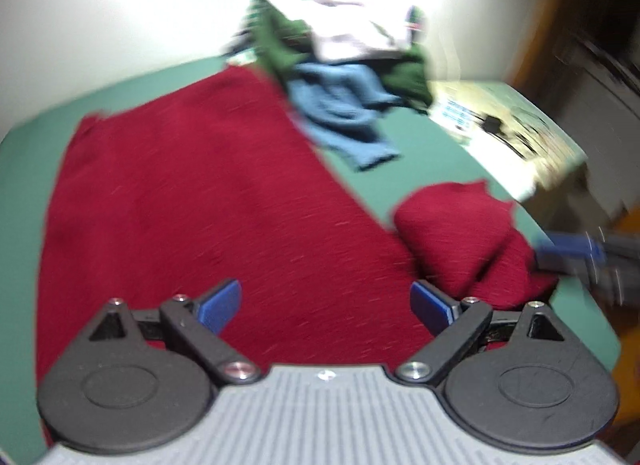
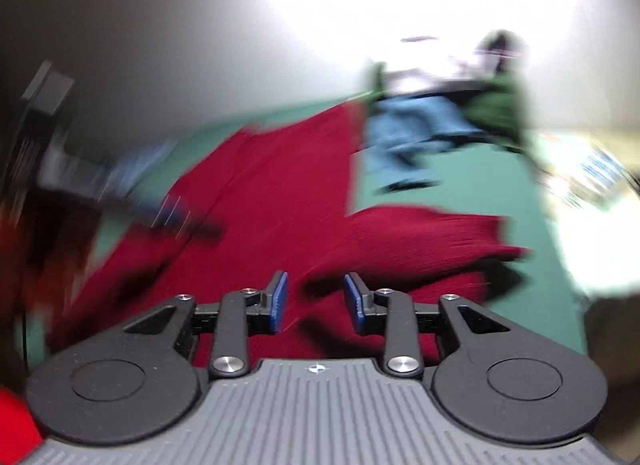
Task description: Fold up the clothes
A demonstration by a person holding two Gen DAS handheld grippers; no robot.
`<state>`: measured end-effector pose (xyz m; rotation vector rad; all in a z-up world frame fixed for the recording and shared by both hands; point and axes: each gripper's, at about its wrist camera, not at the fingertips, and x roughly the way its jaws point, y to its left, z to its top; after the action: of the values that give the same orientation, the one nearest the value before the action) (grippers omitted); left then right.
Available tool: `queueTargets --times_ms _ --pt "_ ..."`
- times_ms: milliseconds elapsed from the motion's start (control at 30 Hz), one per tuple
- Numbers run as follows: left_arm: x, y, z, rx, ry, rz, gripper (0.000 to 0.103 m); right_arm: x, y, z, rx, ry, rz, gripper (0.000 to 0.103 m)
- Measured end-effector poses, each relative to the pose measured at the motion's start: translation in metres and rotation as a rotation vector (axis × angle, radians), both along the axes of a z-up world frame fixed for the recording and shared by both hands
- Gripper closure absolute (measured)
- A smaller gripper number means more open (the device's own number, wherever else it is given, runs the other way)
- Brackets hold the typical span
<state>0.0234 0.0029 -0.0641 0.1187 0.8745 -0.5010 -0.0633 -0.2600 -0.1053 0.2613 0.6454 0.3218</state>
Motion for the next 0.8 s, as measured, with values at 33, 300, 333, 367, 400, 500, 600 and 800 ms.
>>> queueTargets --times_ms 33,300,333,367,400,500,600,800 --pt "-0.002 -0.011 0.001 0.007 -0.017 -0.045 0.011 0.009 -0.014 -0.007 0.064 0.035 -0.089 0.066" --pt "-0.006 -0.076 -0.003 0.043 -0.060 -0.207 0.009 0.065 -0.060 -0.034 0.398 0.196 -0.388 0.064" --pt "-0.008 -0.080 -0.003 0.051 -0.070 -0.213 0.009 0.070 -0.059 -0.036 0.403 0.214 -0.398 0.068" --pt "-0.009 -0.083 -0.003 0.058 -0.081 -0.219 0.009 0.073 -0.059 -0.038 0.407 0.239 -0.409 0.080" --pt "-0.012 -0.086 -0.002 0.069 -0.097 -0.224 0.009 0.075 -0.059 -0.039 0.411 0.255 -0.414 0.086" --pt "-0.015 -0.094 -0.003 0.089 -0.128 -0.230 0.009 0.075 -0.054 -0.026 0.401 0.206 -0.358 0.099" --pt "-0.014 -0.101 -0.001 0.095 -0.151 -0.219 0.009 0.073 -0.048 -0.005 0.377 0.144 -0.293 0.100" --pt "-0.019 -0.117 -0.001 0.142 -0.212 -0.234 0.009 0.068 -0.053 0.008 0.289 0.171 -0.282 0.081"
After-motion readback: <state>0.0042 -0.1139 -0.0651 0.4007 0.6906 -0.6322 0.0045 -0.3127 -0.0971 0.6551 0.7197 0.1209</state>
